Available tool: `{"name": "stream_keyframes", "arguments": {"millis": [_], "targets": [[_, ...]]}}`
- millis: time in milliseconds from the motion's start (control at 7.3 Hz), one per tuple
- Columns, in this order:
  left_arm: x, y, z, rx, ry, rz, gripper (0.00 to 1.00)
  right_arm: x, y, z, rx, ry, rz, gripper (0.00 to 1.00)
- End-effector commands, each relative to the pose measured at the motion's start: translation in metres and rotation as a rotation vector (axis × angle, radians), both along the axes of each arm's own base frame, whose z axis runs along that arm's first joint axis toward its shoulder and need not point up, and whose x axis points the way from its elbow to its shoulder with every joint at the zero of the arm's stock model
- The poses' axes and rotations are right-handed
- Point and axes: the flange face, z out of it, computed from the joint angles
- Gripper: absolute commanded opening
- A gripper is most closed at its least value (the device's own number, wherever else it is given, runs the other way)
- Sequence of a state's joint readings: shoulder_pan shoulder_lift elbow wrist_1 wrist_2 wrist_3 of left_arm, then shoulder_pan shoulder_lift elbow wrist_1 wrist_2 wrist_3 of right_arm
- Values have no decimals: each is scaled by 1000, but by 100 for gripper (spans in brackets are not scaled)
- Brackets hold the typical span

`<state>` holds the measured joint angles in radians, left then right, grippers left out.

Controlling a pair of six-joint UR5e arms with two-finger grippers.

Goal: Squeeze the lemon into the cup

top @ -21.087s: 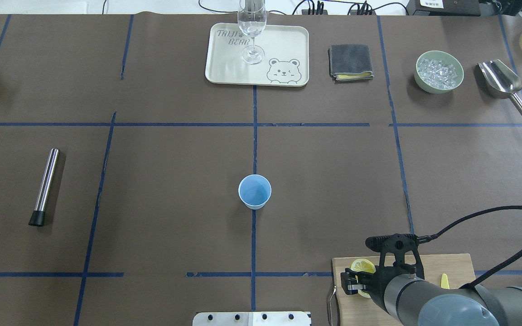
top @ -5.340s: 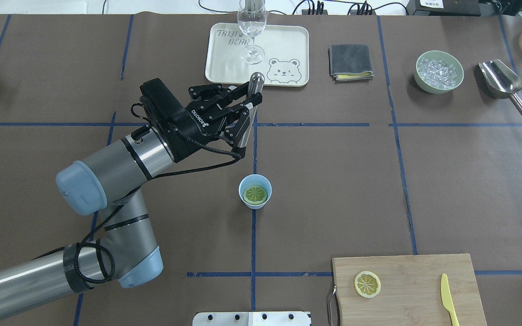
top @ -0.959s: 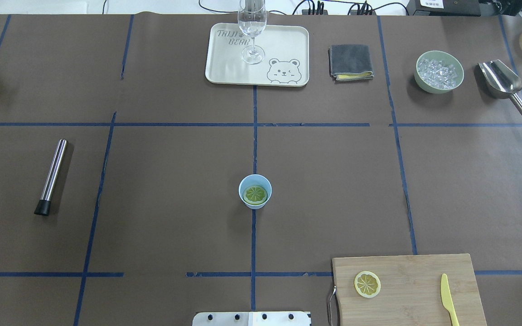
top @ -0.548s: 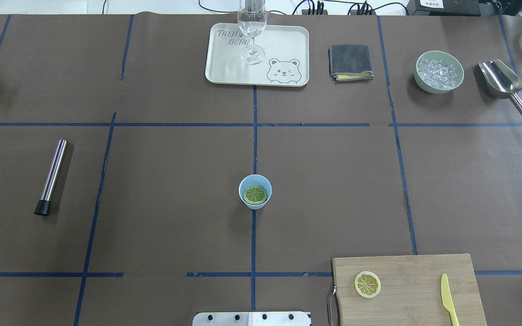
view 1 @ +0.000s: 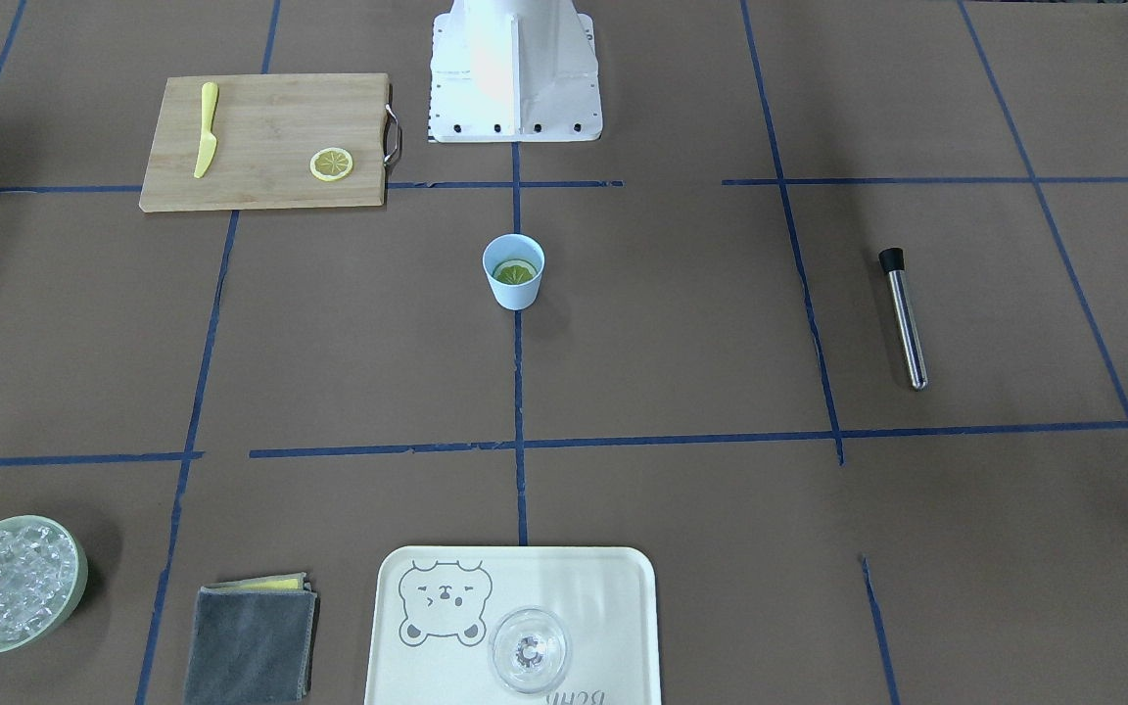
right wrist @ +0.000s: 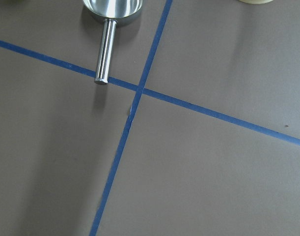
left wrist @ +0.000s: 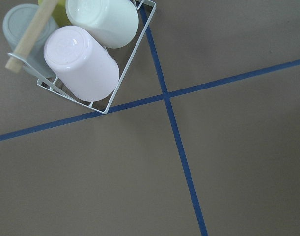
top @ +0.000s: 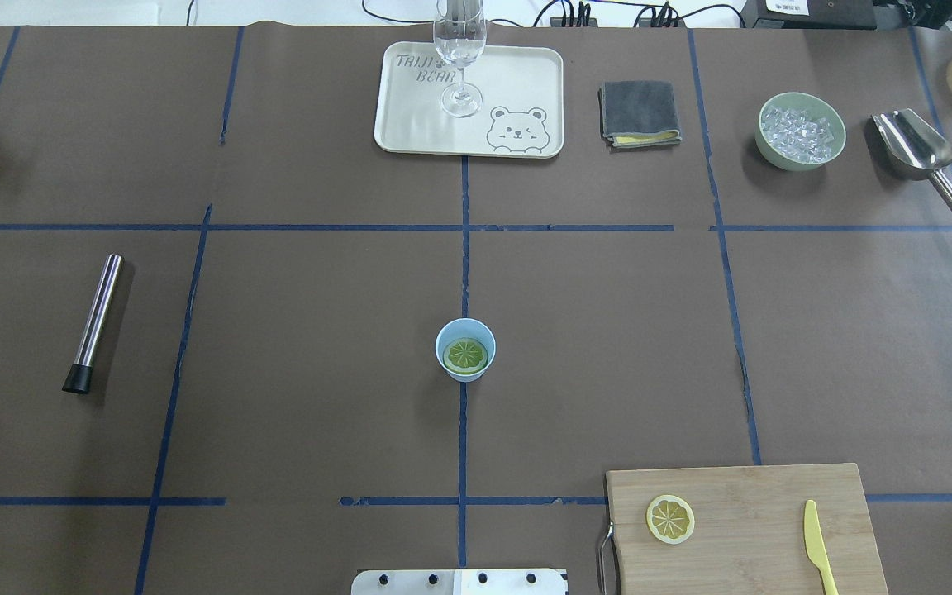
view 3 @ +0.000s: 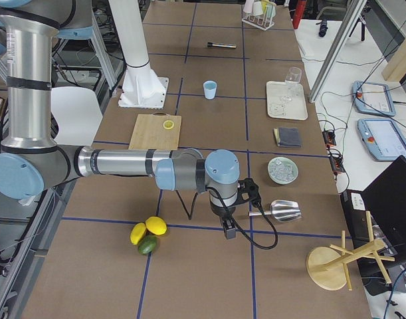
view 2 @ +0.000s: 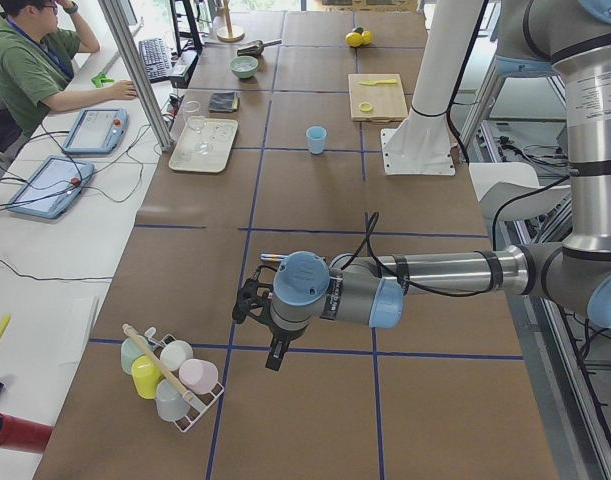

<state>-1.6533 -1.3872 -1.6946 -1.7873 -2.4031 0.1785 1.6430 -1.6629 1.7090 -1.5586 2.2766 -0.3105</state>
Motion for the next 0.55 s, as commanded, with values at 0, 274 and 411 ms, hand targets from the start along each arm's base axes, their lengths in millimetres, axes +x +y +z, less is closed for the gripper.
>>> {"name": "stream_keyframes", "arguments": {"millis": [0,274,411], "targets": [[9,-9,4,-82,-9,25,100,0,1,2,-5,-3,3,100],[13,-10,5,-77,-49,38,100,0,1,2,-5,-5,3,100],[12,-9,7,-79,-47,36,100,0,1,3,-8,-5,4,100]]}}
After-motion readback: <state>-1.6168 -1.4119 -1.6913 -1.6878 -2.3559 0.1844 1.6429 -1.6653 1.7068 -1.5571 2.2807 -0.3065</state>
